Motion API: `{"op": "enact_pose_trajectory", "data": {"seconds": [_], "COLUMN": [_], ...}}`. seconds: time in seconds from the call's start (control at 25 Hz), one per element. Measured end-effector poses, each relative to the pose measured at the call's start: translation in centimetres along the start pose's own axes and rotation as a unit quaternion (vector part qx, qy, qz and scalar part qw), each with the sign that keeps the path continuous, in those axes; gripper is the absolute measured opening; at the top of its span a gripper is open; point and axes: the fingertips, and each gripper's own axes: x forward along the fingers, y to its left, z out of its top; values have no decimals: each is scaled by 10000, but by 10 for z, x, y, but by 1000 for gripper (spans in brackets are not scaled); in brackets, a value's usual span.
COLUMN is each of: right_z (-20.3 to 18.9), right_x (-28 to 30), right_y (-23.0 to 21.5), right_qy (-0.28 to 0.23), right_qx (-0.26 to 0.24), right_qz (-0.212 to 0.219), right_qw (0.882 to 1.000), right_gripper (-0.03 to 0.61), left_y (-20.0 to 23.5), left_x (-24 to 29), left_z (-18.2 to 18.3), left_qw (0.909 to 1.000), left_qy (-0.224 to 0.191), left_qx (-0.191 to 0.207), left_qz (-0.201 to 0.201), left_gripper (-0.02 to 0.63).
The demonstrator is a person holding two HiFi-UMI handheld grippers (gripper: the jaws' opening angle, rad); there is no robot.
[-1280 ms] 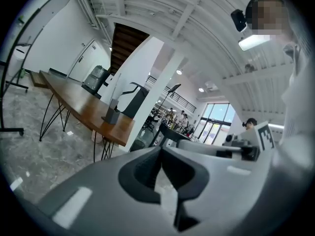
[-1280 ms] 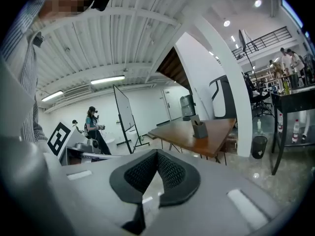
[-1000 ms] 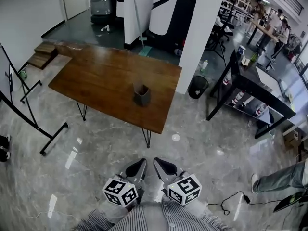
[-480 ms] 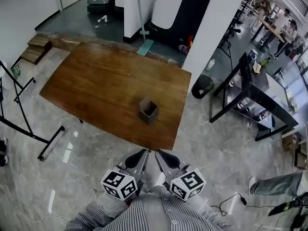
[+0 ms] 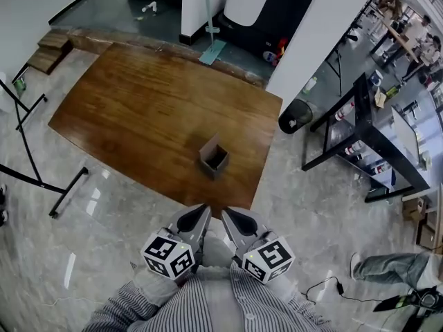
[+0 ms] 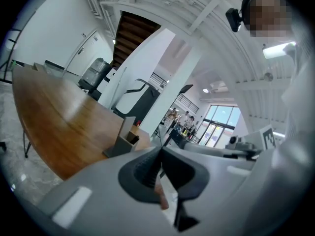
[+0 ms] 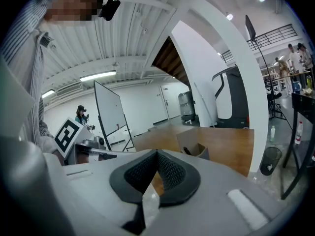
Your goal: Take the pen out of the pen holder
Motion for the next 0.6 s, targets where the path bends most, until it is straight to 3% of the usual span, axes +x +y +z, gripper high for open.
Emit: {"op": "enact_pose_trajectory", "data": {"seconds": [0.52, 0.6], "right_z": [-25, -27], "right_x": [41, 51], "right_y": [-42, -47], "right_qy": [717, 781], "right_qx": [-134, -205], "right_qz": [116, 139], "right_qw": [9973, 9966], "right_gripper": [2, 27], "left_y": [31, 39], "left_x": [27, 34], "left_z": [-15, -14], "left_qw": [9975, 9974], "left_qy": [181, 159], "left_qx": [-481, -494], "left_qz": [483, 493], "left_gripper": [8, 8]}}
